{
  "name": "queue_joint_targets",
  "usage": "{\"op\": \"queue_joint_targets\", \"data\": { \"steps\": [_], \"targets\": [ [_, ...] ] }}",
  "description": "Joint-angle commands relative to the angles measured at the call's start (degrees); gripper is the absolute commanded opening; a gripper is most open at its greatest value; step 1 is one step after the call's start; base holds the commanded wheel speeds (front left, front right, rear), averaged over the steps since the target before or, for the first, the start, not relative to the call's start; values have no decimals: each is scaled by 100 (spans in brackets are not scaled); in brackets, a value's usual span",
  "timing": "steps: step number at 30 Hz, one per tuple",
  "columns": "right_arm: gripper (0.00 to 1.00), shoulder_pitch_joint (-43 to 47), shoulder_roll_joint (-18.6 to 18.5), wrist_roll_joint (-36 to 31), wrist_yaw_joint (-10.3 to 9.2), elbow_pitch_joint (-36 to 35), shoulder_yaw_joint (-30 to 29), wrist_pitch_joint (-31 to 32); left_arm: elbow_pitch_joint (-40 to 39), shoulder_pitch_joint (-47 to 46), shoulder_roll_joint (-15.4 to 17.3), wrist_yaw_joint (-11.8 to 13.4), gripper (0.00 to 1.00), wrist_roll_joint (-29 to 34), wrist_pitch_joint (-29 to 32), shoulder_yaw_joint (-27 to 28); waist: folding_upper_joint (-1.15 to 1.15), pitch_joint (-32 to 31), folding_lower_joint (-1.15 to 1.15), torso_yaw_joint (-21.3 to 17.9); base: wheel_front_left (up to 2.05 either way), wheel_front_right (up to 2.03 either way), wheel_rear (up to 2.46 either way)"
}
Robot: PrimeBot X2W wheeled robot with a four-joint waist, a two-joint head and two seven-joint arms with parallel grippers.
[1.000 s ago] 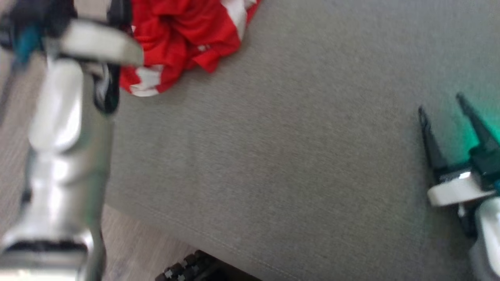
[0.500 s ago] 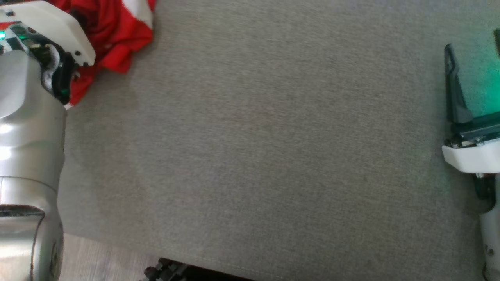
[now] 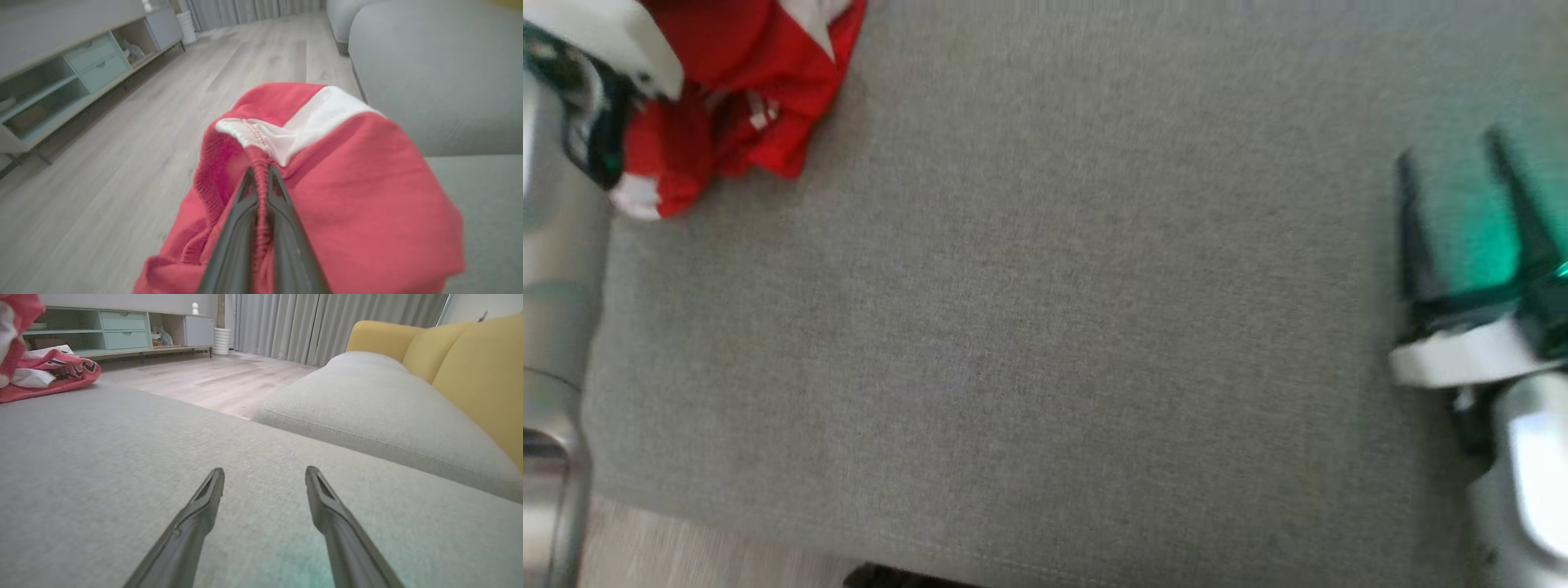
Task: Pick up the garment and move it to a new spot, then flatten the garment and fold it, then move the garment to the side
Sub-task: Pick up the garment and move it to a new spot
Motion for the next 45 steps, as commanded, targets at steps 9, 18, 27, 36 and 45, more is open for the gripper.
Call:
{"op": "queue_joint_targets", "data": {
  "steps": [9, 18, 27, 36, 45],
  "targets": [
    [100, 444, 791, 168, -4, 175, 382, 19, -1782, -923, 892, 10, 0, -379, 313, -1194, 0, -1631, -1, -878, 0, 0, 0],
    [100, 553, 988, 336, -4, 9, 707, 19, -3203, -1232, 798, 10, 0, -943, 955, -1953, 0, -2168, -1, -2158, 0, 0, 0],
    [100, 429, 991, 943, -4, -412, 896, 19, -3523, -312, 382, 403, 0, -702, 561, -2600, 0, -1941, -1, -3125, 0, 0, 0],
    [100, 277, 992, 1076, -4, -593, 968, 19, -2480, 1616, -610, 862, 0, -321, -897, -3530, 0, -1245, -1, -3453, 0, 0, 0],
    [100, 457, 992, 1086, -4, -321, 969, 19, -2464, 2503, -1285, 1591, 100, 130, -1470, -3178, 0, -1469, -1, -2967, 0, 0, 0]
  ]
}}
